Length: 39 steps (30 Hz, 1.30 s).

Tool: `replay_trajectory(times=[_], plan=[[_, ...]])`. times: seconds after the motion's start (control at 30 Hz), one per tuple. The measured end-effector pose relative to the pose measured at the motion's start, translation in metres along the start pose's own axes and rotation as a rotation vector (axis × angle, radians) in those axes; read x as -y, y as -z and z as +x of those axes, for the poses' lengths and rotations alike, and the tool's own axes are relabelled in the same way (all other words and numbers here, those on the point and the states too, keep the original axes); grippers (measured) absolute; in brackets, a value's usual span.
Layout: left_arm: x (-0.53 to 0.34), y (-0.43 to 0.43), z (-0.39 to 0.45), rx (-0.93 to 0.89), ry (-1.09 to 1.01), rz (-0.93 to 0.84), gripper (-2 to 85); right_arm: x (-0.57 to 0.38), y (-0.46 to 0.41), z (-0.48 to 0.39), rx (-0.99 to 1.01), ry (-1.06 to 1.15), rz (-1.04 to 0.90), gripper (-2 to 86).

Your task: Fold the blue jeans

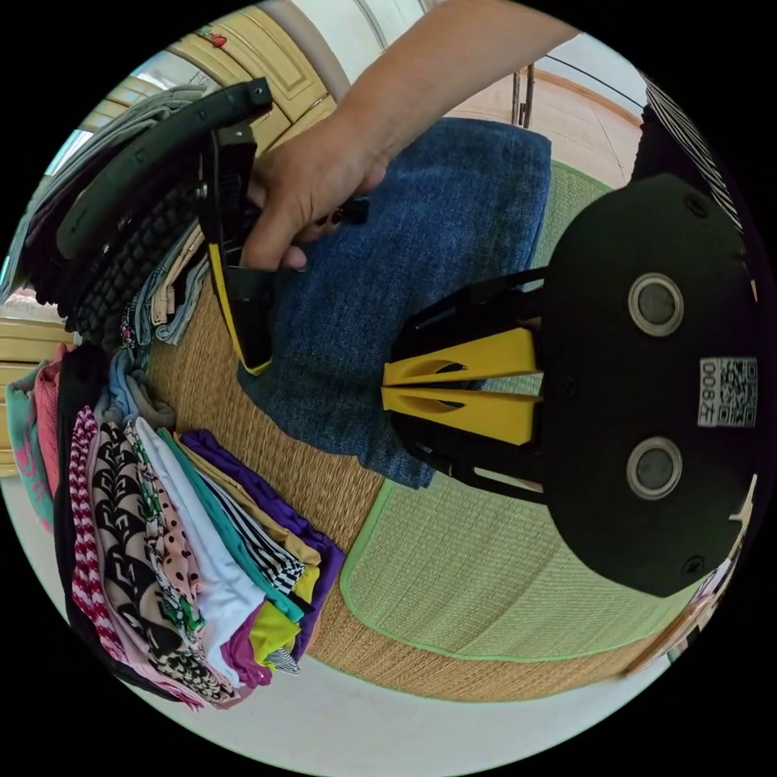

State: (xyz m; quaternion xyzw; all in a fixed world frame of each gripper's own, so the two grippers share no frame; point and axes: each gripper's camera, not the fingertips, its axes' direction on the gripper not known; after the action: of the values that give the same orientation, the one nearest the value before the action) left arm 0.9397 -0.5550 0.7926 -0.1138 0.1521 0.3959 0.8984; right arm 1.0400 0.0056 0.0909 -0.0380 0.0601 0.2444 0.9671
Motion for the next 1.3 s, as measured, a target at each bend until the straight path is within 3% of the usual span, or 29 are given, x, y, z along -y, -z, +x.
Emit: replay_trajectory(times=[0.23, 0.33, 0.43, 0.73, 1.03, 1.2, 1.3], plan=[[-0.018, 0.022, -0.012, -0.019, 0.051, 0.01, 0.0, 0.016, 0.035, -0.005, -0.007, 0.027, -0.017, 0.1], [-0.048, 0.046, -0.029, -0.136, 0.122, 0.121, 0.0, -0.006, 0.082, 0.007, 0.043, 0.022, 0.083, 0.1], [-0.079, 0.053, -0.041, -0.108, 0.181, 0.155, 0.0, -0.057, 0.132, 0.019, 0.106, 0.02, 0.166, 0.1], [-0.123, 0.053, -0.075, -0.167, 0.245, 0.101, 0.0, -0.203, 0.186, -0.004, 0.033, -0.021, 0.052, 0.1], [-0.194, 0.075, -0.089, -0.24, 0.238, 0.066, 0.1, -0.206, 0.212, -0.014, -0.051, -0.056, 0.015, 0.2], [-0.245, 0.095, -0.104, -0.365, 0.282, 0.113, 0.2, -0.208, 0.266, -0.004, -0.006, -0.095, 0.121, 0.6], [-0.288, 0.107, -0.104, -0.437, 0.276, 0.104, 0.1, -0.197, 0.319, 0.011, -0.092, -0.103, 0.269, 1.3]])
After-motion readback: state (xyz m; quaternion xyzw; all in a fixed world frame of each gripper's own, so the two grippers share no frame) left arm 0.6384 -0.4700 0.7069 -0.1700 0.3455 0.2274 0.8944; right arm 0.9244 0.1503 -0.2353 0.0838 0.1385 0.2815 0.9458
